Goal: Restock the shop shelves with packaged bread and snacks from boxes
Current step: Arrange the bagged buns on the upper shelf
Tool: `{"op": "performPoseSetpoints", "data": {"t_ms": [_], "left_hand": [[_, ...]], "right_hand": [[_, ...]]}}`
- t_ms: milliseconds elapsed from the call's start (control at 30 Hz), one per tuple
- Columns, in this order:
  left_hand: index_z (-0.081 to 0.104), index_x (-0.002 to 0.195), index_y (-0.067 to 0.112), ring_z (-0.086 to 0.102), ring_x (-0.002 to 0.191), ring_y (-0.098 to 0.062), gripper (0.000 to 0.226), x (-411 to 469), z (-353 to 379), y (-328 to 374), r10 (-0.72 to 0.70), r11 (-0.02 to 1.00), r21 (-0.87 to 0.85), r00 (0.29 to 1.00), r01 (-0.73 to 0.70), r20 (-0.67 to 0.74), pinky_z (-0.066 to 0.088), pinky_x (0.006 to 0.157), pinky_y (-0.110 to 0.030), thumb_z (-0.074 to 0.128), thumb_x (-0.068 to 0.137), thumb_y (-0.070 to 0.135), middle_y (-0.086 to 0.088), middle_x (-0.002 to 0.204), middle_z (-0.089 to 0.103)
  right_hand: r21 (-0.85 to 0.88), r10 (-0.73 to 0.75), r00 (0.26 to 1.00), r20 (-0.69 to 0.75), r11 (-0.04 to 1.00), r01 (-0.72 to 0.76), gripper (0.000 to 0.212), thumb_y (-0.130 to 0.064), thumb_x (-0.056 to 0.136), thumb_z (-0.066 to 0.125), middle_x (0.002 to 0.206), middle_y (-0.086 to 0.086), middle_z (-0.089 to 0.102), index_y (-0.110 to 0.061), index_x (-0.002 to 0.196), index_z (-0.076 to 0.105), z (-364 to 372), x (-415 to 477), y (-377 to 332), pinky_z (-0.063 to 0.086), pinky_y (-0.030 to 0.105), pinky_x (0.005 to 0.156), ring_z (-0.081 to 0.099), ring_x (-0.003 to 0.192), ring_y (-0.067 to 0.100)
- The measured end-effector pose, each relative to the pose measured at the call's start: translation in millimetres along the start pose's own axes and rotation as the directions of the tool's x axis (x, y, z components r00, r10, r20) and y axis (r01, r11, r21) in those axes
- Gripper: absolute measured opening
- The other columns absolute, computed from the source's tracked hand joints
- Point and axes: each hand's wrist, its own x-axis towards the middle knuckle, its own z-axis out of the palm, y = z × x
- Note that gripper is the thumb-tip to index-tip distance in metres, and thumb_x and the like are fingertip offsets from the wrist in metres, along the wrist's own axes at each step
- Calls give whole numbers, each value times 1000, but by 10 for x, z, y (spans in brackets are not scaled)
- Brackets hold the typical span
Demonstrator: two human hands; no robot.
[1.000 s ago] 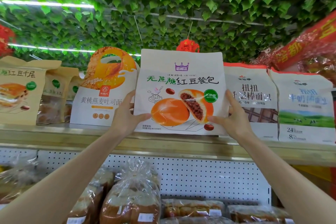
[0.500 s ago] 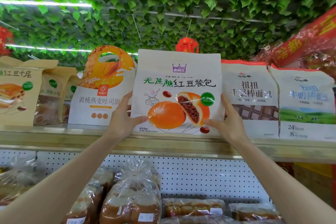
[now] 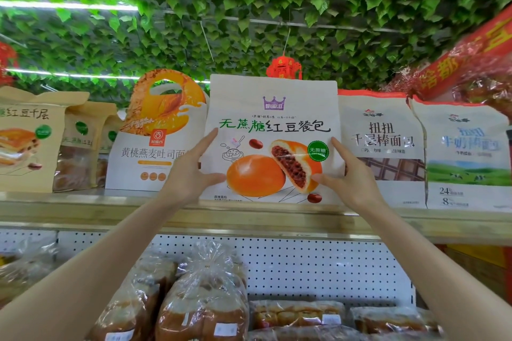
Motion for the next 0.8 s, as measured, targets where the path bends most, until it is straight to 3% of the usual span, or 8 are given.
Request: {"op": "performPoseSetpoints", "data": {"t_ms": [100, 167, 233, 300, 467, 633, 800], "left_hand": [[29, 149, 35, 42, 130, -22, 91, 72, -2, 6, -6, 993, 115, 1000, 3, 23, 36, 105, -32, 79, 77, 9, -5, 146, 46], [31, 149, 32, 44, 129, -23, 91, 101, 17, -14, -16, 991, 130, 1000, 15, 8, 36, 105, -33, 80, 75, 8, -8, 143, 49], [33, 148, 30, 42, 132, -22, 90, 117, 33, -37, -7, 991, 134, 1000, 6, 3, 33, 107, -30, 81, 75, 8, -7, 144, 48], [34, 148, 29, 41, 133, -22, 90, 134, 40, -50, 0, 990, 142, 1000, -1, 7, 32, 106, -28, 81, 75, 9, -6, 144, 48], [37, 147, 29, 45, 128, -23, 89, 167, 55, -88, 6, 991, 136, 1000, -5, -4, 37, 106, -37, 82, 73, 8, -6, 142, 50], [38, 146, 31, 52, 114, -27, 88, 196, 80, -119, -7, 990, 138, 1000, 8, -8, 42, 99, -37, 82, 73, 9, -4, 139, 52], [38, 145, 33, 49, 120, -25, 88, 212, 95, -149, -10, 992, 125, 1000, 12, -13, 40, 103, -39, 82, 73, 10, -5, 138, 52]], "right_hand": [[-46, 3, 1000, 0, 999, -3, 85, -28, 80, 78, 143, 0, 48, -34, 150, 30, 12, 37, 0, 36, 33, 93, 43, 129, 23], [-73, -1, 1000, -22, 997, 0, 83, -28, 80, 77, 118, 0, 59, -34, 150, 32, 40, 38, 23, 37, 28, 79, 50, 108, 22], [-97, -9, 999, -52, 995, 4, 82, -28, 80, 77, 81, -8, 47, -33, 149, 33, 66, 42, 44, 33, 24, 62, 44, 85, 19], [-127, -10, 998, -69, 992, 1, 81, -28, 81, 77, 69, -10, 33, -33, 149, 33, 71, 52, 49, 30, 20, 57, 40, 78, 18], [-141, 15, 998, -61, 990, -24, 81, -30, 80, 77, 66, -12, 30, -34, 148, 33, 108, 79, 53, 31, 30, 70, 41, 78, 19], [-153, 30, 998, -64, 987, -40, 82, -32, 80, 76, 65, -11, 32, -35, 149, 31, 123, 115, 75, 31, 30, 70, 42, 79, 19], [-146, 36, 997, -64, 988, -45, 82, -34, 80, 76, 68, -8, 42, -36, 149, 31, 151, 144, 103, 34, 31, 70, 45, 81, 20]]}}
